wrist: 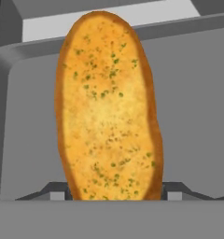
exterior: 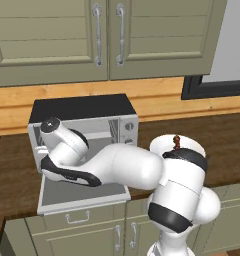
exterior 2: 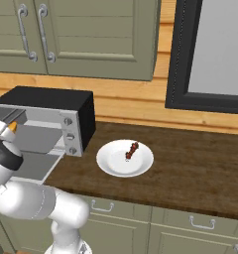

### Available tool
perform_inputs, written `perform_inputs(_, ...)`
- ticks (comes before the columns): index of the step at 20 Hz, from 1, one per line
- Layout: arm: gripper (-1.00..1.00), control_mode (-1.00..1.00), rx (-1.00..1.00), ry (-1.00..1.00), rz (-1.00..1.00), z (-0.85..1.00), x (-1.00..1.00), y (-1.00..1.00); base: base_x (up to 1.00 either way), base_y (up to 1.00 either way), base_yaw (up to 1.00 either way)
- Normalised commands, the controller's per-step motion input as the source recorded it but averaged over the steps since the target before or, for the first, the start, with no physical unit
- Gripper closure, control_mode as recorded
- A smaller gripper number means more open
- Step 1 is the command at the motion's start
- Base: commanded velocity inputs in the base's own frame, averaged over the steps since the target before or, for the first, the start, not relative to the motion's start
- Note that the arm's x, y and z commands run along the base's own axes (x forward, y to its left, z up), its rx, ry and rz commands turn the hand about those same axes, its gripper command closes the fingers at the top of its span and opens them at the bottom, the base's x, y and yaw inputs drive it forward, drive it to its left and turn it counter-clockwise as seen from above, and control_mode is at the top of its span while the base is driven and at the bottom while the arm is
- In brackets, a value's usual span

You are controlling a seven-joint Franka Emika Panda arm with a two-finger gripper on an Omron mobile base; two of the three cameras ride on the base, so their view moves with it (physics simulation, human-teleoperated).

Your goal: Pick up the kebab skewer and baguette bread, and place them inside the toaster oven. Close the toaster oven door and start by setting the timer.

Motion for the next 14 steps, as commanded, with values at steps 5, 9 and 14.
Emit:
perform_inputs(5, 1.00, -1.00, 0.00, 0.00, 0.00, -0.02, 0.00, 0.00, 0.00, 0.00, 0.00)
perform_inputs(9, 1.00, -1.00, 0.00, 0.00, 0.00, 0.00, 0.00, 0.00, 0.00, 0.00, 0.00)
perform_inputs(14, 1.00, -1.00, 0.00, 0.00, 0.00, -0.01, 0.00, 0.00, 0.00, 0.00, 0.00)
